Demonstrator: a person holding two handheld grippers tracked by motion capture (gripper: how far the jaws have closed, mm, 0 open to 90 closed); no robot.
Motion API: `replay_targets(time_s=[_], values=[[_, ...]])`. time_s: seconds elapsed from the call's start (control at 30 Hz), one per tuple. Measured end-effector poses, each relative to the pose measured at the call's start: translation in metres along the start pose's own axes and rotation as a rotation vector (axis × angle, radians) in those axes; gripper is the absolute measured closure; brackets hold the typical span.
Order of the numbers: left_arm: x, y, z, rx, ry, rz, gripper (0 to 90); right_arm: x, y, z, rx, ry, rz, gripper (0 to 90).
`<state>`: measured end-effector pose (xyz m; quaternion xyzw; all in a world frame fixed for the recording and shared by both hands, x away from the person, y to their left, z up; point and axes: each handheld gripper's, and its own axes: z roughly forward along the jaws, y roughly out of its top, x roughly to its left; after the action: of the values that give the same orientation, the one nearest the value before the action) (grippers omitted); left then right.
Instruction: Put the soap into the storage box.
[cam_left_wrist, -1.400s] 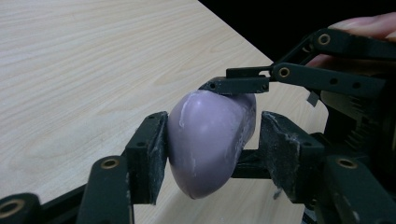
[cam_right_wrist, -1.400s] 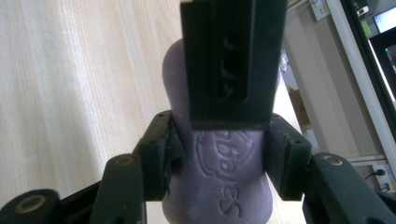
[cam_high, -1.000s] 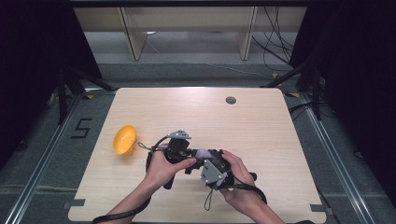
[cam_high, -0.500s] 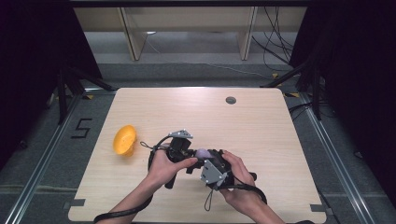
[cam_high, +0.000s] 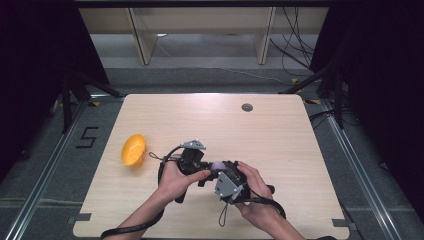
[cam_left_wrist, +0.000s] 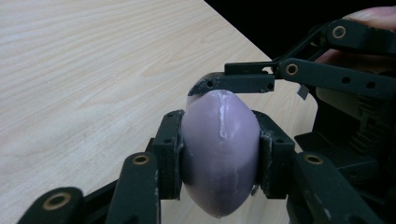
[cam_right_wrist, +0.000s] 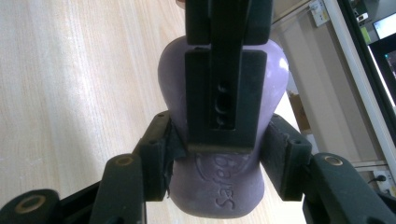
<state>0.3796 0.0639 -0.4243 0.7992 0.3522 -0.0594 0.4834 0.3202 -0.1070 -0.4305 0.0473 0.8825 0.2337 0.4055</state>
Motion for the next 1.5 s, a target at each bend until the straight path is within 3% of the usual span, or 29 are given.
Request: replay_targets(time_s=[0.1,0.2,0.23,0.4,0.43,0.5,0.57,0.7,0.8,1.0,1.07,1.1,1.17,1.27,1.47,1.5], values=[[-0.003,0.001,-0.001,-0.007,0.014,0.027,58.6,-0.001,0.000,0.000,-0.002,-0.007,0.001,49.8],[-0.005,0.000,-0.001,-0.021,0.029,0.028,58.7,-0.003,-0.001,0.000,-0.007,0.008,0.021,44.6],[-0.004,0.000,-0.002,-0.023,0.036,0.031,58.7,-0.003,-0.002,-0.002,0.005,-0.001,0.069,40.5],[-0.003,-0.001,-0.004,-0.047,0.075,0.048,58.7,-0.003,-0.004,-0.003,0.011,-0.013,0.034,35.2],[-0.003,-0.001,-0.006,-0.049,0.083,0.055,58.7,-0.003,-0.005,-0.004,0.011,-0.013,0.035,35.2],[-0.003,-0.002,-0.009,-0.059,0.104,0.062,58.7,-0.001,-0.006,-0.006,0.031,-0.009,0.086,35.0],[-0.003,-0.002,-0.011,-0.059,0.103,0.071,58.7,-0.003,-0.007,-0.008,0.020,-0.021,0.058,35.0],[-0.002,-0.003,-0.015,-0.084,0.146,0.088,58.7,-0.005,-0.014,-0.014,0.019,-0.036,0.081,34.9],[-0.002,-0.005,-0.018,-0.090,0.172,0.090,58.7,-0.007,-0.023,-0.019,0.027,-0.025,0.126,34.8],[-0.002,-0.007,-0.026,-0.106,0.213,0.105,58.7,-0.010,-0.034,-0.024,0.033,-0.030,0.166,34.7],[-0.003,-0.008,-0.028,-0.113,0.219,0.085,58.7,-0.011,-0.038,-0.025,0.028,-0.021,0.192,34.7],[0.000,-0.008,-0.029,-0.123,0.218,0.119,58.7,-0.012,-0.043,-0.027,0.032,-0.017,0.212,34.6],[0.000,-0.009,-0.034,-0.121,0.231,0.113,58.7,-0.014,-0.045,-0.028,0.032,-0.020,0.209,34.5],[0.001,-0.012,-0.042,-0.127,0.274,0.089,58.7,-0.017,-0.055,-0.031,0.041,-0.037,0.249,34.4],[0.005,-0.015,-0.049,-0.138,0.303,0.077,58.7,-0.019,-0.065,-0.034,0.057,-0.033,0.270,34.3],[0.006,-0.016,-0.050,-0.134,0.300,0.075,58.7,-0.019,-0.066,-0.034,0.053,-0.038,0.254,34.3]])
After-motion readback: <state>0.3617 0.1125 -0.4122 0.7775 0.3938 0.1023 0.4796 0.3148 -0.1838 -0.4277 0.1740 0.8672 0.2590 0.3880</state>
